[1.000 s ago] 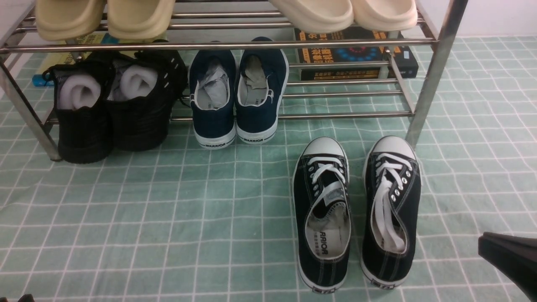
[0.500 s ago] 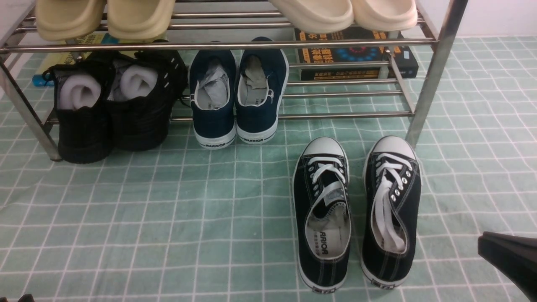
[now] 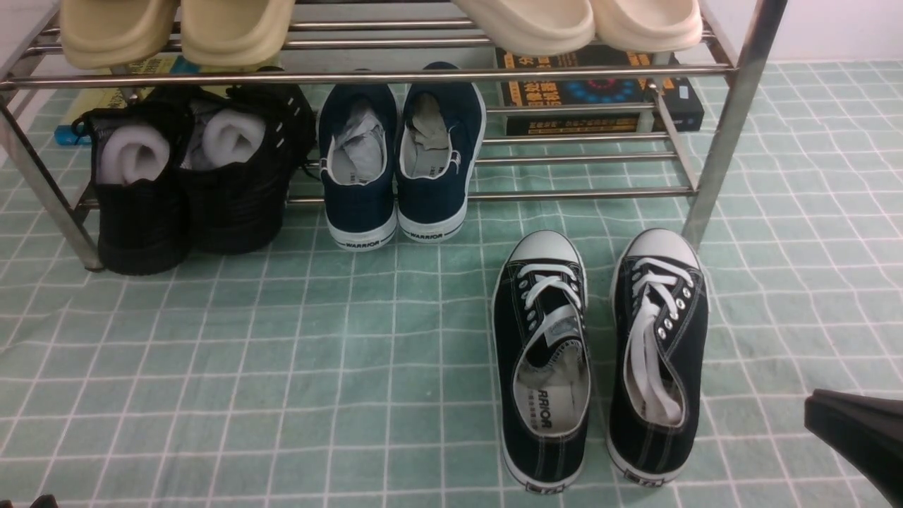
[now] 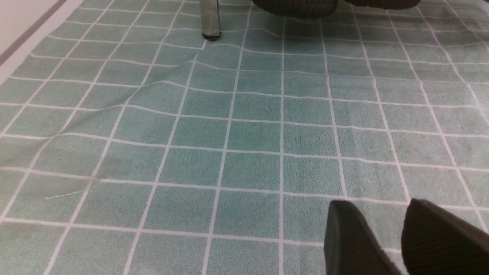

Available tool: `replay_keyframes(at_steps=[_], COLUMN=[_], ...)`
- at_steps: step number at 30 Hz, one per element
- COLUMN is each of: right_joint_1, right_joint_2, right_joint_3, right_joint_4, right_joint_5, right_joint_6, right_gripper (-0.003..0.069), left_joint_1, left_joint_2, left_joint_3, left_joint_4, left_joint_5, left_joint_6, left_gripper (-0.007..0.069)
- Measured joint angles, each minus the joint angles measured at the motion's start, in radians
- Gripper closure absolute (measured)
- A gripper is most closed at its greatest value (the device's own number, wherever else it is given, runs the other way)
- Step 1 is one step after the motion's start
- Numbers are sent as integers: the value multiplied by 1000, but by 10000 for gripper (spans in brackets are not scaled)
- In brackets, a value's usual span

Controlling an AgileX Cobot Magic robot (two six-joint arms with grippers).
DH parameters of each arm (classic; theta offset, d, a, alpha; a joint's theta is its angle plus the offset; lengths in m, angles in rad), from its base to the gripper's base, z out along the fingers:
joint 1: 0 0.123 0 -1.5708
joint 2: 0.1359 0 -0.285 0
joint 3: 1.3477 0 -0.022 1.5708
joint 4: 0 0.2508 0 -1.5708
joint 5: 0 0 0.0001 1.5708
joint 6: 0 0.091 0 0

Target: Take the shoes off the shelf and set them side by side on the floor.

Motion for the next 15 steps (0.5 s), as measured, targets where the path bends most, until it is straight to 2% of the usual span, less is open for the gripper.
replay_keyframes(at_steps=[4,8,10,12,14,15], right_joint_1=[-23,-187,-299,-387,-433,-494], right_joint_2=[-58,-127,-179,-236,-273,-324], right_joint_3=[24,78,127,173,201,239], right_joint_4=[-7,-5,37,68,78,90], right_joint_5=[0,-1,-1,5,7,12], right_joint_6=[-17,-92,-133,-164,-182,-202], right_gripper=[656,655,654,654,654,652], left_joint_1=[0,0,0,0,0,0], left_joint_2=[0,0,0,0,0,0], left_joint_3=[0,0,0,0,0,0], left_joint_4=[0,0,0,0,0,0], left_joint_5=[0,0,0,0,0,0], left_joint_6=[0,0,0,0,0,0], left_gripper=[383,383,383,383,383,383])
